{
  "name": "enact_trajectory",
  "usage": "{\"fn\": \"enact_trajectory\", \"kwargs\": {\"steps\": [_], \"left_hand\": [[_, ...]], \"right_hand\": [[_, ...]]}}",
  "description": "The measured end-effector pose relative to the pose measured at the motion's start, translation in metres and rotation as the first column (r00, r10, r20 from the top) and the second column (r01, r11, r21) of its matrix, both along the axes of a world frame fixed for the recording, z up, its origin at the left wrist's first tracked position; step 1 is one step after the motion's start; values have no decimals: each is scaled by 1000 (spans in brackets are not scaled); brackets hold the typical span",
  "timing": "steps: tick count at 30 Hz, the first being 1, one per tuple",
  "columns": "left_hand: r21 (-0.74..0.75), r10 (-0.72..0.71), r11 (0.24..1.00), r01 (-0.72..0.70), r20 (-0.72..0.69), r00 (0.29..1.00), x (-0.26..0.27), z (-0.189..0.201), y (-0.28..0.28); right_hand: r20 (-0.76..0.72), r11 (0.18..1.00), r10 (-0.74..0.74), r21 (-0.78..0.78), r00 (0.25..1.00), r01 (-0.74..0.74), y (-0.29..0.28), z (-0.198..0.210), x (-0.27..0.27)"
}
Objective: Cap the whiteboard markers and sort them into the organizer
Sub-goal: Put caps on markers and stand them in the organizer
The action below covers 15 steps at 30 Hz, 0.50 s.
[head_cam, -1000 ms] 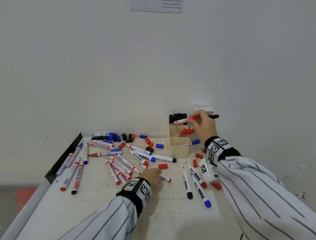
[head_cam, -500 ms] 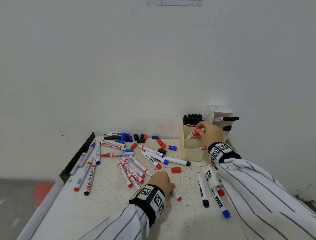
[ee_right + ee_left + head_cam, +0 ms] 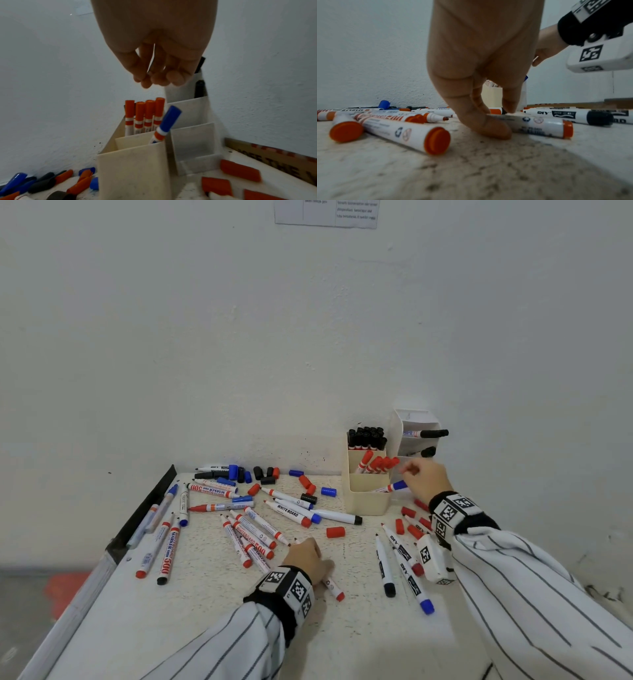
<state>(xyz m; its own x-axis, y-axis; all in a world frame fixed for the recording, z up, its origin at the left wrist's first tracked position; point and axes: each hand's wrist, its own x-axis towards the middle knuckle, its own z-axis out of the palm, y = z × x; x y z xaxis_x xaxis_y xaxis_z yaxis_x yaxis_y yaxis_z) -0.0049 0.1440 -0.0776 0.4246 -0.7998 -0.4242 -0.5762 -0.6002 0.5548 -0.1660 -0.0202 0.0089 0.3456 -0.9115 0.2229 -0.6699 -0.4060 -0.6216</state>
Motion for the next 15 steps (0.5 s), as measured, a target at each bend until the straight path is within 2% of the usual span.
{"fn": "enact_trajectory", "kwargs": {"steps": [3, 7, 11, 15], "left_hand": [[19, -2, 1000, 2, 16, 1000, -3, 2, 0], [-16, 6, 1000, -5, 29, 1000, -9, 6, 0], [-104, 25, 994, -23, 18, 1000, -16, 7, 1], [-183, 17, 983, -20, -16, 1000, -20, 8, 5]], "right_hand": [[-212, 978, -14, 199, 977, 57, 5, -7, -30], [-444, 887, 94, 444, 891, 127, 23, -17, -62], [-601, 910, 140, 391, 787, 137, 37, -35, -74], [-617, 920, 171, 378, 768, 99, 43, -55, -75]]}}
